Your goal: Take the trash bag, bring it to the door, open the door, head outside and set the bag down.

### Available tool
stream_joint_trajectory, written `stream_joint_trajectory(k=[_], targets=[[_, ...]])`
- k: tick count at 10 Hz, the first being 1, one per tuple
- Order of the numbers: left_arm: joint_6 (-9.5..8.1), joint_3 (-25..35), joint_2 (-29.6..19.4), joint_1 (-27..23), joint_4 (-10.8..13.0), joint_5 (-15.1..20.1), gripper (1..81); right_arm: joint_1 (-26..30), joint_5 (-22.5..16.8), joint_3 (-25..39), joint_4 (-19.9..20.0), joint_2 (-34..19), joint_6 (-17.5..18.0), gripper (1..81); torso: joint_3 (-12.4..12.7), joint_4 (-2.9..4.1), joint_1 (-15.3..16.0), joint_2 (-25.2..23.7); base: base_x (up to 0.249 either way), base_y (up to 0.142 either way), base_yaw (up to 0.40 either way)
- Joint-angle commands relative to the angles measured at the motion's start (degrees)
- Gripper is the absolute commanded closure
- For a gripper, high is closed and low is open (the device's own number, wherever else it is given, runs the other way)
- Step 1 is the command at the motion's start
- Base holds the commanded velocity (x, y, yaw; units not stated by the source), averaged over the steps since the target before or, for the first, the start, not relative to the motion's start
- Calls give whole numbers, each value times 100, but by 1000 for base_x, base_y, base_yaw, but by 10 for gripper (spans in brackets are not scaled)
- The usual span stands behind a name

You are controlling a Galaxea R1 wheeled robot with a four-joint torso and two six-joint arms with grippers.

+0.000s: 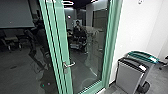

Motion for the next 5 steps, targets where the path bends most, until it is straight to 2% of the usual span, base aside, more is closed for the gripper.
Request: stream_joint_trajectory(k=[1, 5], targets=[[39, 5, -33, -376, -43, 427, 811, 251, -286, 31, -46, -6, -7, 10, 0, 0, 0, 0, 193, -64, 0], [39, 5, -33, -376, -43, 418, 811, 251, -286, 5, -55, 2, -7, 10, 0, 0, 2, 2, 193, -64, 0]])
